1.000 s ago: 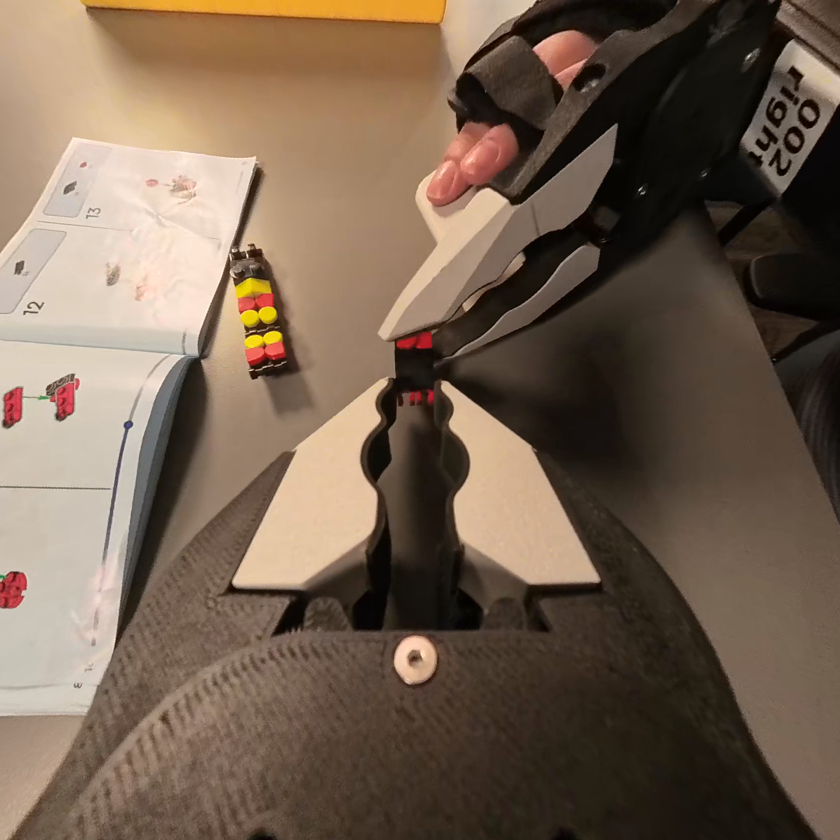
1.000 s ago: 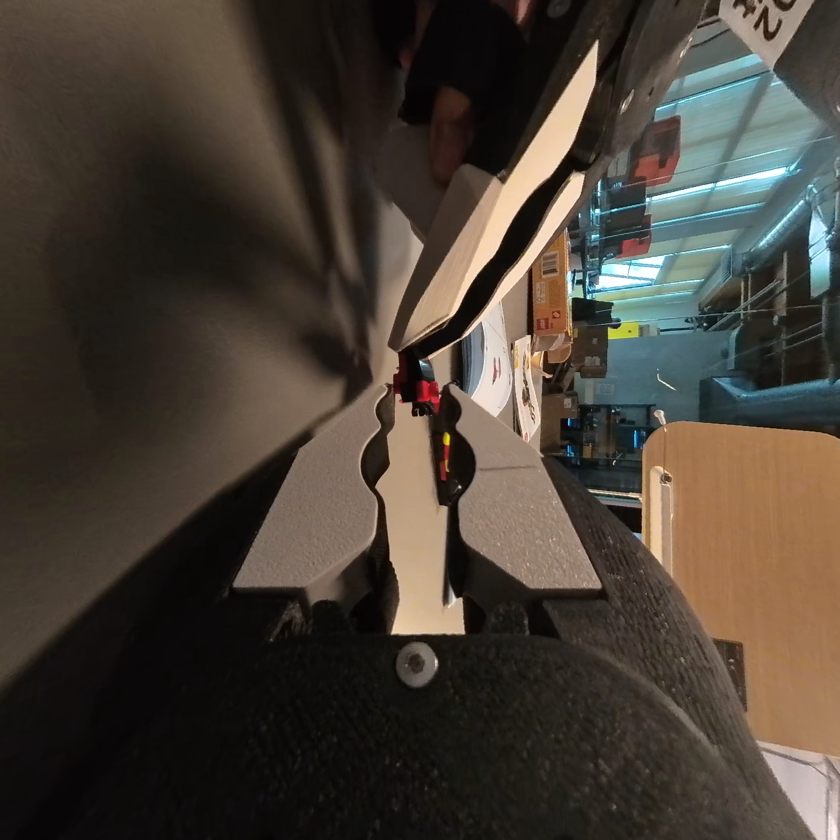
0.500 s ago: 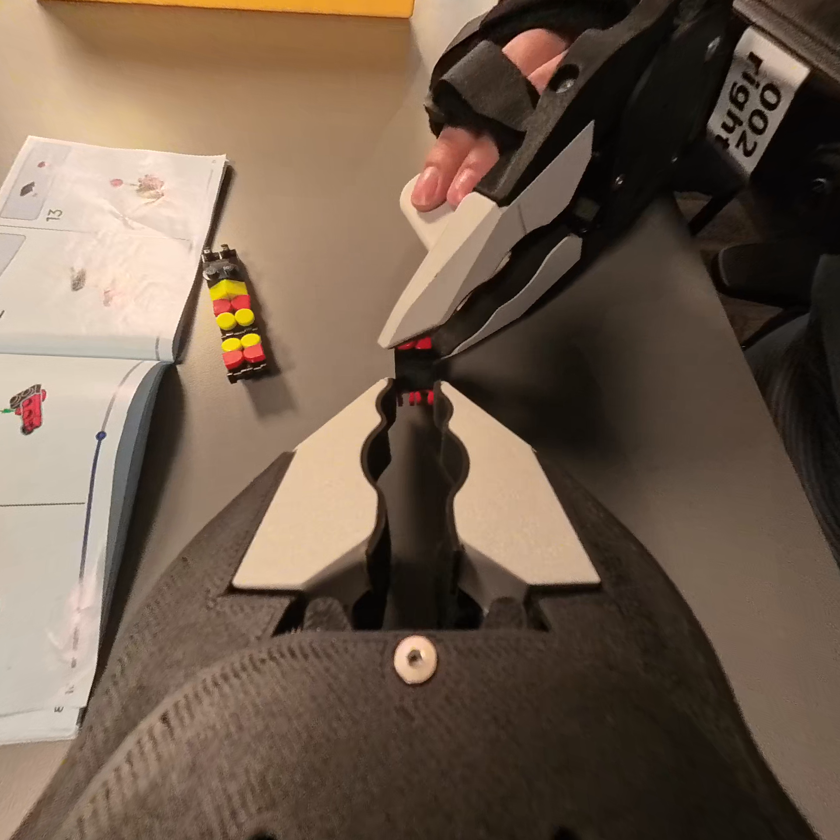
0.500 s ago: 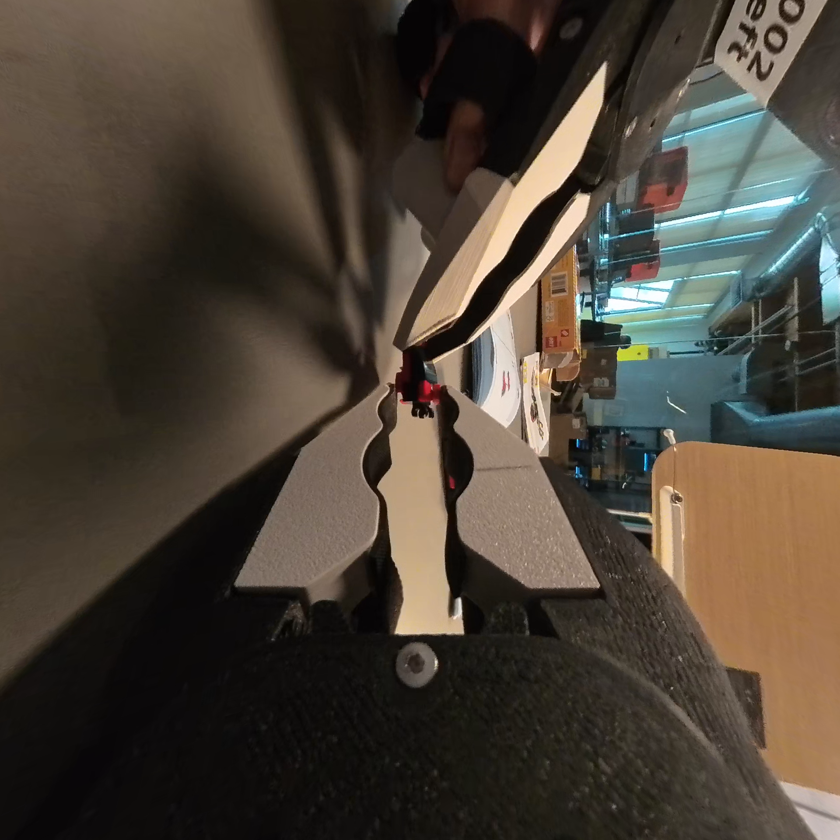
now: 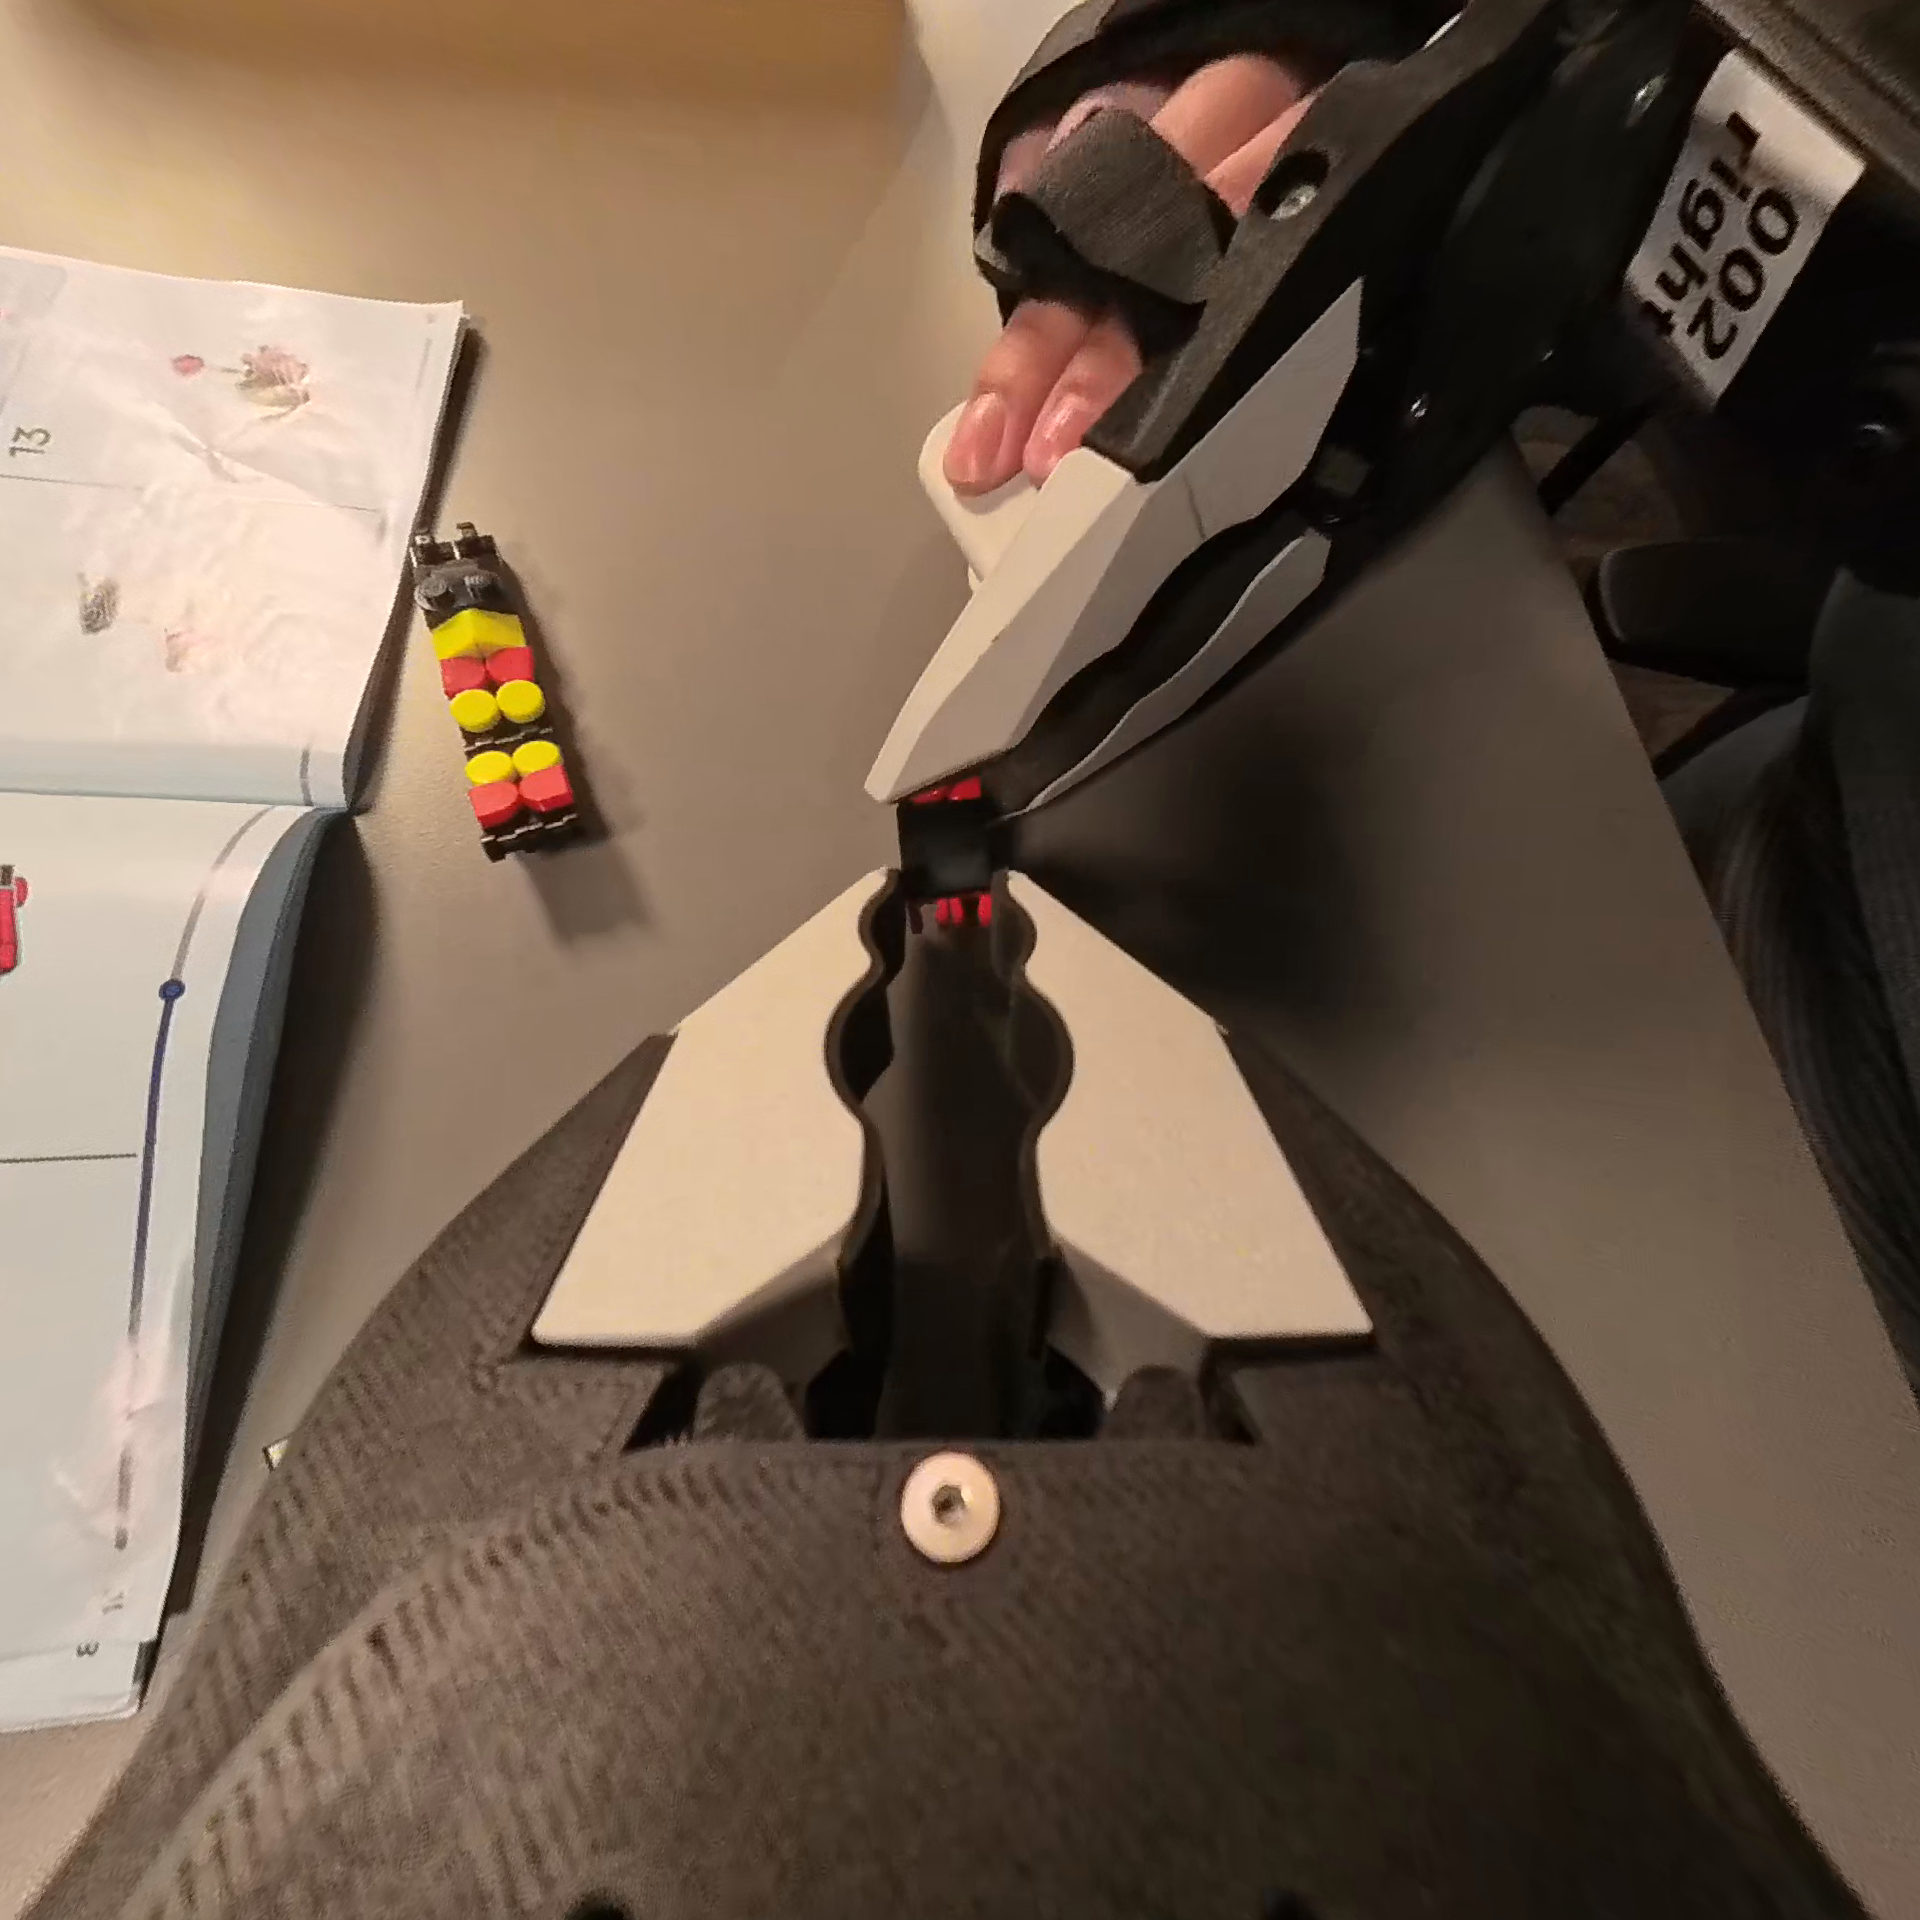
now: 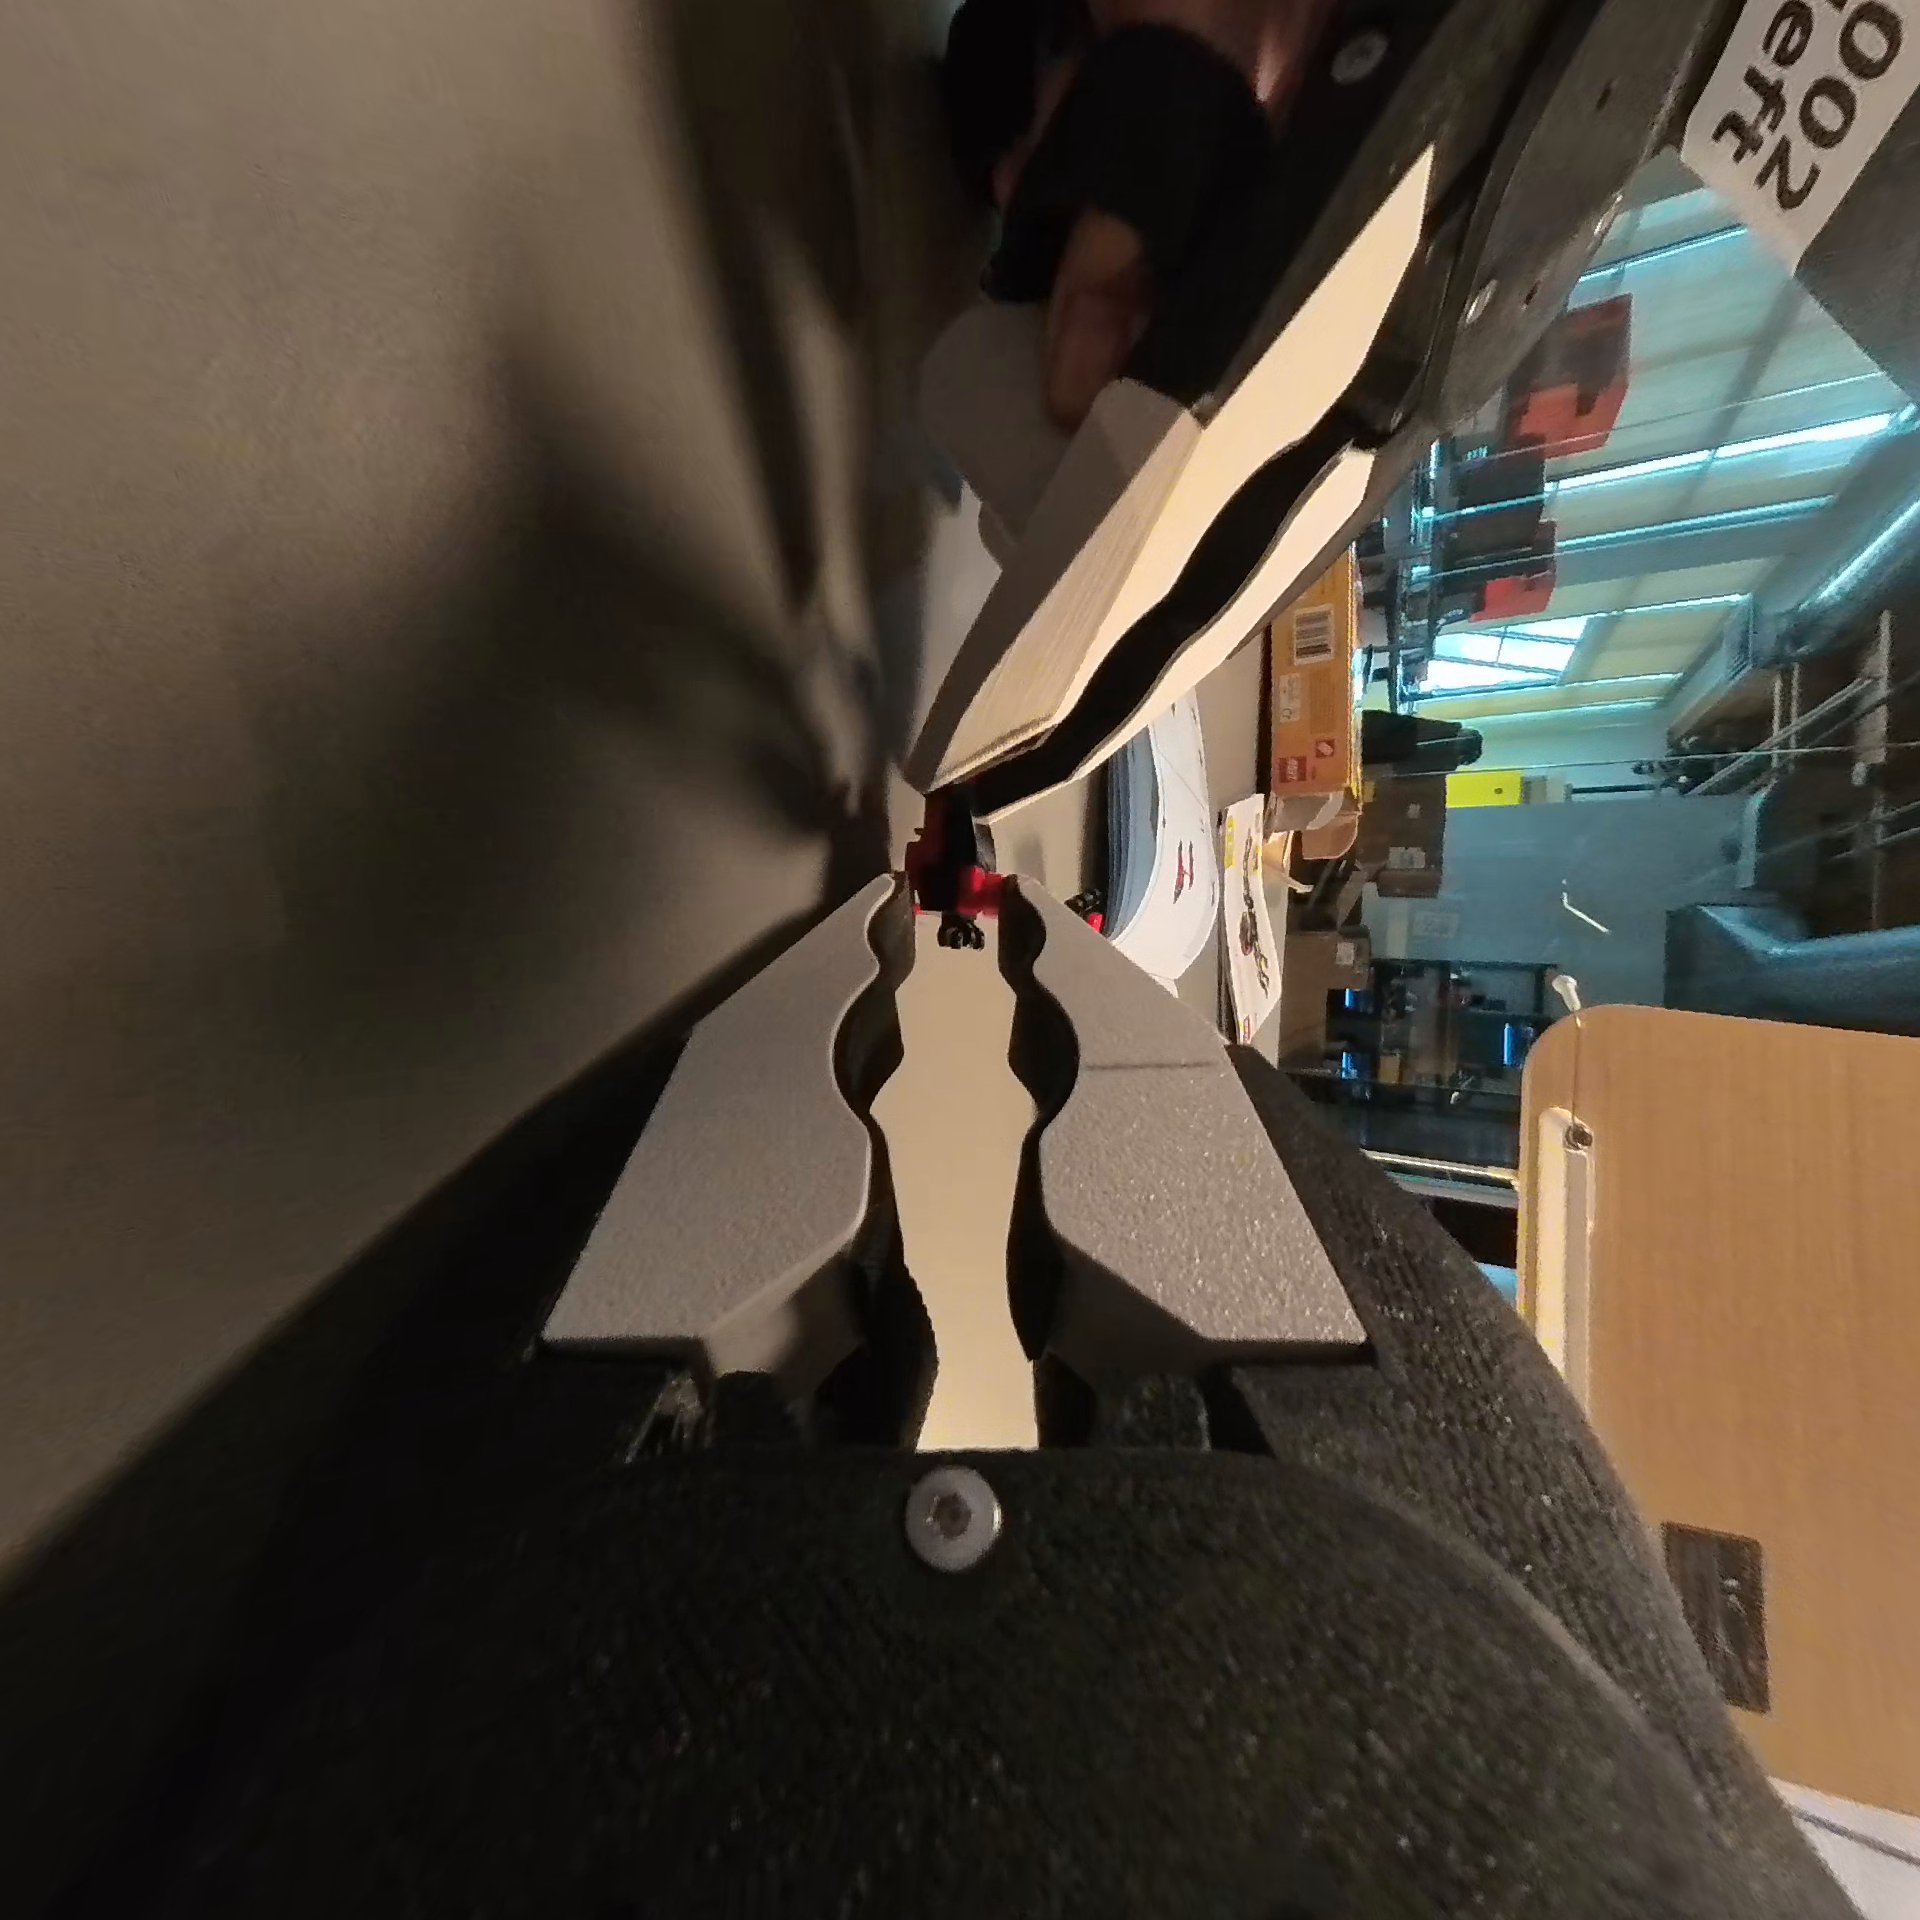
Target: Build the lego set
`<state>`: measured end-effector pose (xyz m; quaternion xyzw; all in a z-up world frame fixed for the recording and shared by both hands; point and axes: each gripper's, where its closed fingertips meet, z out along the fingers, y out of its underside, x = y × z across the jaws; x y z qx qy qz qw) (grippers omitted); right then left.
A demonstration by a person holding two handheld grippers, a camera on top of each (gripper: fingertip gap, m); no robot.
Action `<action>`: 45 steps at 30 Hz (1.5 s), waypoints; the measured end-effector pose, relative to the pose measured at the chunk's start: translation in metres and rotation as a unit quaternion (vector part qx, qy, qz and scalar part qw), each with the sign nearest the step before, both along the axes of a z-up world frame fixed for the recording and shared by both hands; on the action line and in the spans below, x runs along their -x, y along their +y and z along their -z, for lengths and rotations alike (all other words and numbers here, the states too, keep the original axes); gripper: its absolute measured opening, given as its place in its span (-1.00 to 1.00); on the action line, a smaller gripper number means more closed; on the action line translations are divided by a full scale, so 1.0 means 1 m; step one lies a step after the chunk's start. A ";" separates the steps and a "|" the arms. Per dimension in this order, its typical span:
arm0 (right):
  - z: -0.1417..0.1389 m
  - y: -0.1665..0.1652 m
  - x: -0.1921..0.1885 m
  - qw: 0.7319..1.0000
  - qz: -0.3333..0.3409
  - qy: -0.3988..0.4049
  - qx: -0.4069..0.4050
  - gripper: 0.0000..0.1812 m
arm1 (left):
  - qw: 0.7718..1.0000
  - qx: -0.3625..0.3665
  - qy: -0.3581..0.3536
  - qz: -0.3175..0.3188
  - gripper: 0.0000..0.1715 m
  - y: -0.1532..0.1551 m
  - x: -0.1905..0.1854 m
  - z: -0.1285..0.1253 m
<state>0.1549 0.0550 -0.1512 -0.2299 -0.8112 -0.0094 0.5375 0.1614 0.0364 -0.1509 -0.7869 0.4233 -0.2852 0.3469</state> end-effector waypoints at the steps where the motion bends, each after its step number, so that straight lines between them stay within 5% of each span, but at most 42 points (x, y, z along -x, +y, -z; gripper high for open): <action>1: 0.000 0.000 0.000 1.000 0.000 0.000 0.002 -0.84 | 1.000 0.001 0.000 -0.001 -0.83 0.000 0.000 0.000; 7: -0.003 0.004 0.002 1.000 0.012 0.016 0.024 -0.84 | 0.999 -0.043 0.002 -0.012 -0.70 0.003 0.000 -0.006; 10: -0.006 0.007 0.002 0.999 0.020 0.024 0.030 -0.84 | 0.985 -0.168 0.038 -0.004 -0.55 0.003 -0.003 -0.016; 14: -0.011 0.009 0.002 0.998 0.025 0.038 0.045 -0.84 | 0.931 -0.327 0.163 0.030 -0.52 0.002 -0.007 -0.011; 21: -0.017 0.008 0.002 0.997 0.023 0.053 0.058 -0.84 | 0.841 -0.462 0.282 0.013 -0.66 0.014 -0.002 -0.015; 25: -0.020 0.006 0.002 0.996 0.018 0.061 0.066 -0.84 | 0.820 -0.491 0.293 0.015 -0.86 0.013 -0.004 -0.019; 32: -0.020 0.002 0.002 0.995 0.011 0.061 0.079 -0.84 | 0.790 -0.523 0.319 0.031 -0.87 0.010 -0.005 -0.022; 45: -0.022 0.001 0.003 0.993 0.009 0.064 0.095 -0.83 | 0.789 -0.527 0.314 0.023 -0.88 0.010 -0.006 -0.023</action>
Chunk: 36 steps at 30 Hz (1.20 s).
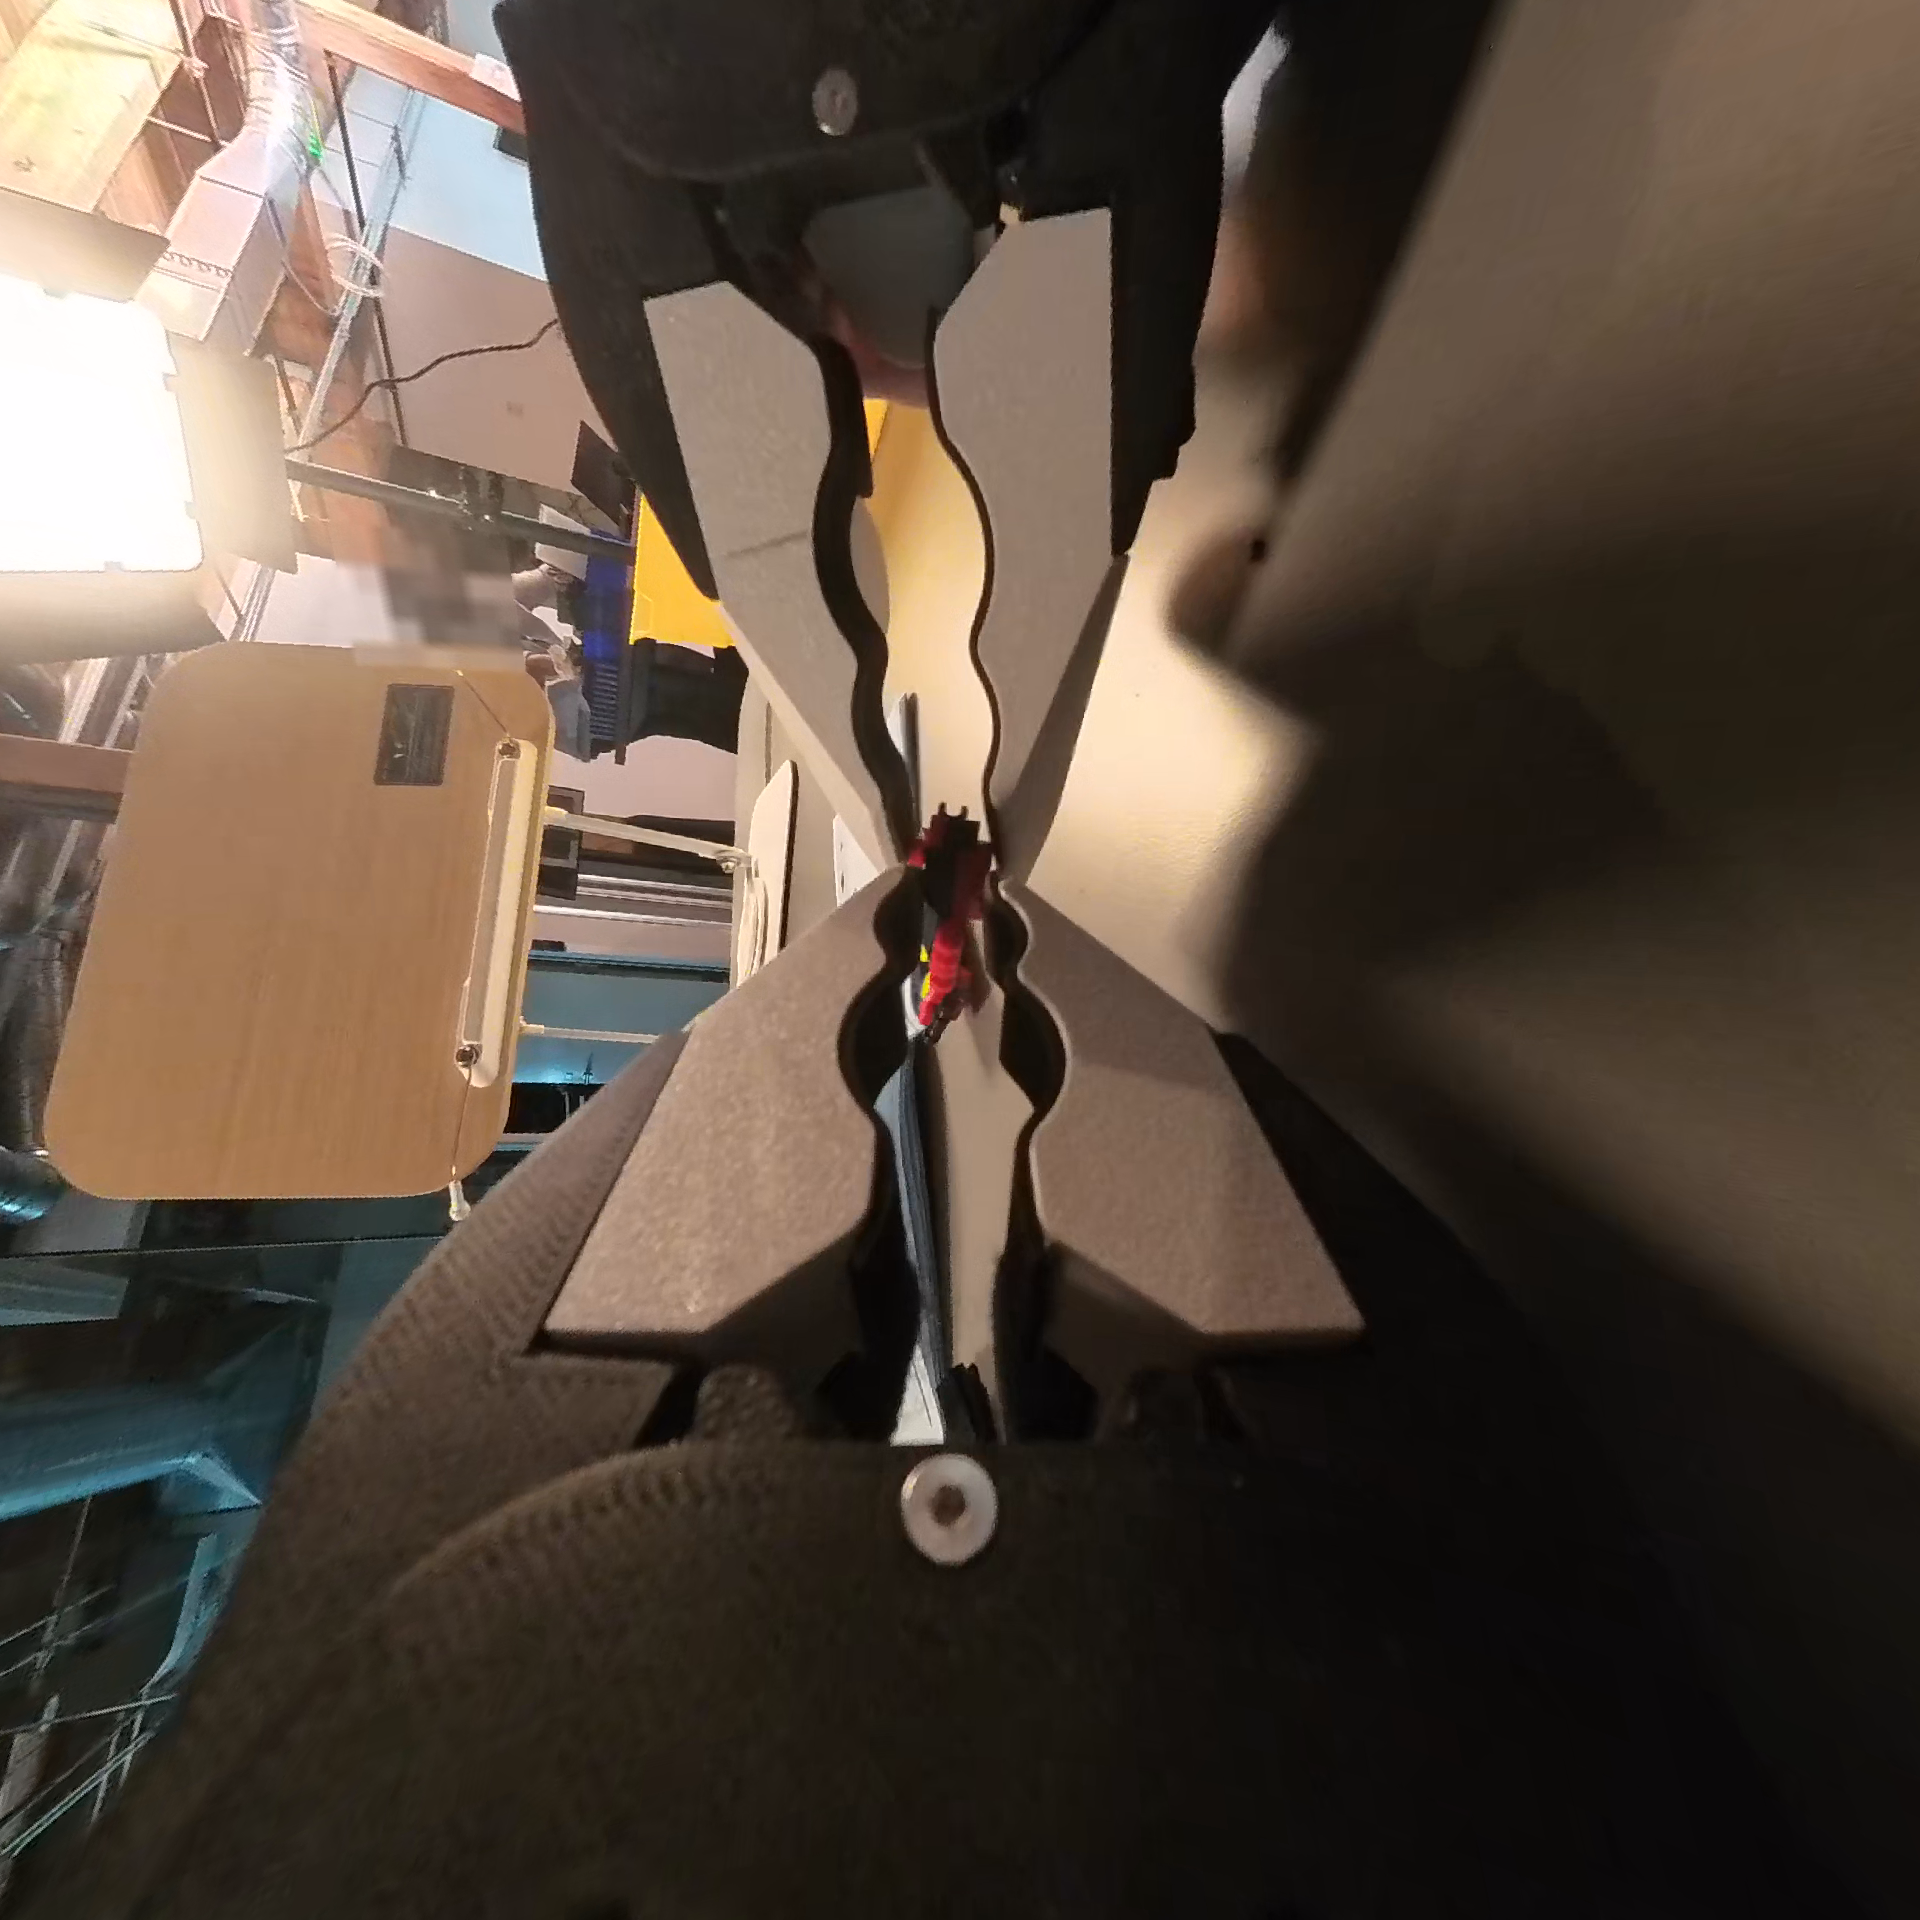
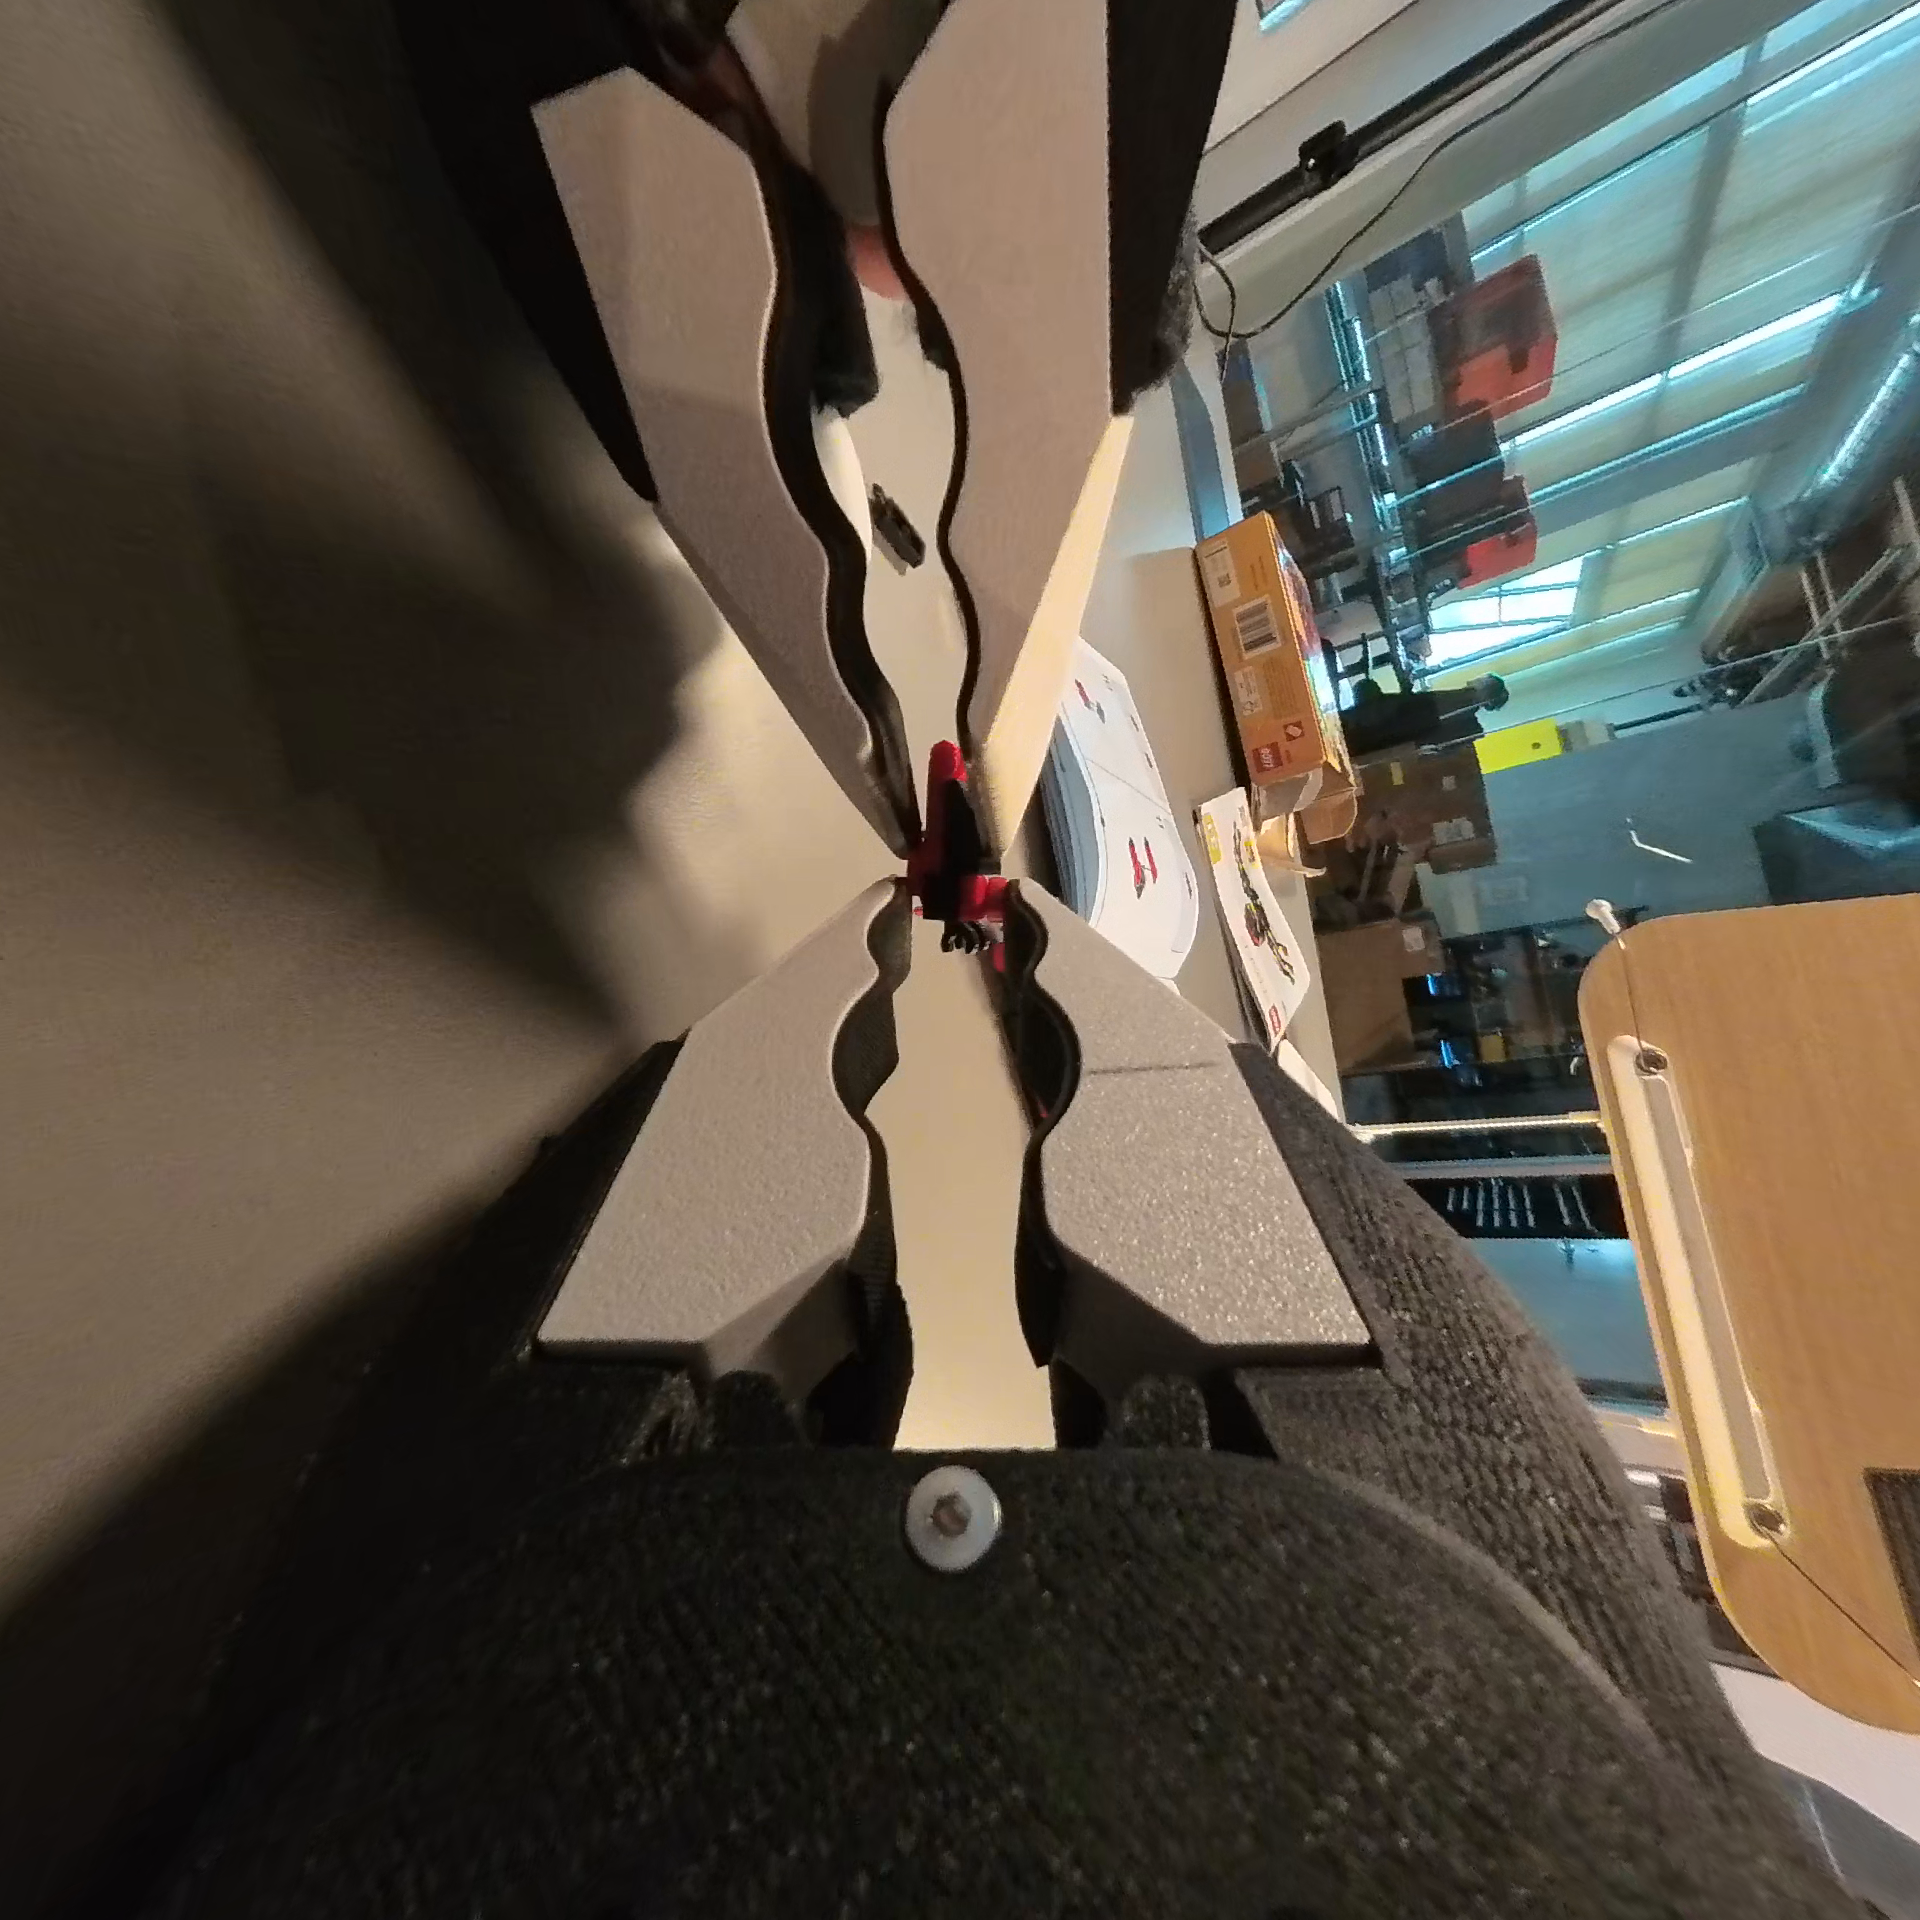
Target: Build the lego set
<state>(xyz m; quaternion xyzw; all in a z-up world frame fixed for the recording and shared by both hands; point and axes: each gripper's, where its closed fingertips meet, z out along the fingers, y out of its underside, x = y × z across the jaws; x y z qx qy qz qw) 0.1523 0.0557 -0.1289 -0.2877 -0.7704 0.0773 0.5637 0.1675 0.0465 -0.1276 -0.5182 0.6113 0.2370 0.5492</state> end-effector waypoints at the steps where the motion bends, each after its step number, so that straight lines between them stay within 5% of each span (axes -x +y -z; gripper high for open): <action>1: 0.000 0.000 0.000 1.000 0.000 -0.001 0.000 -0.83 | 1.000 0.000 0.001 0.001 -0.88 0.000 0.000 0.000; 36: 0.004 -0.004 -0.001 0.999 -0.004 -0.015 -0.030 -0.84 | 1.000 0.016 -0.011 0.018 -0.88 -0.004 -0.006 0.002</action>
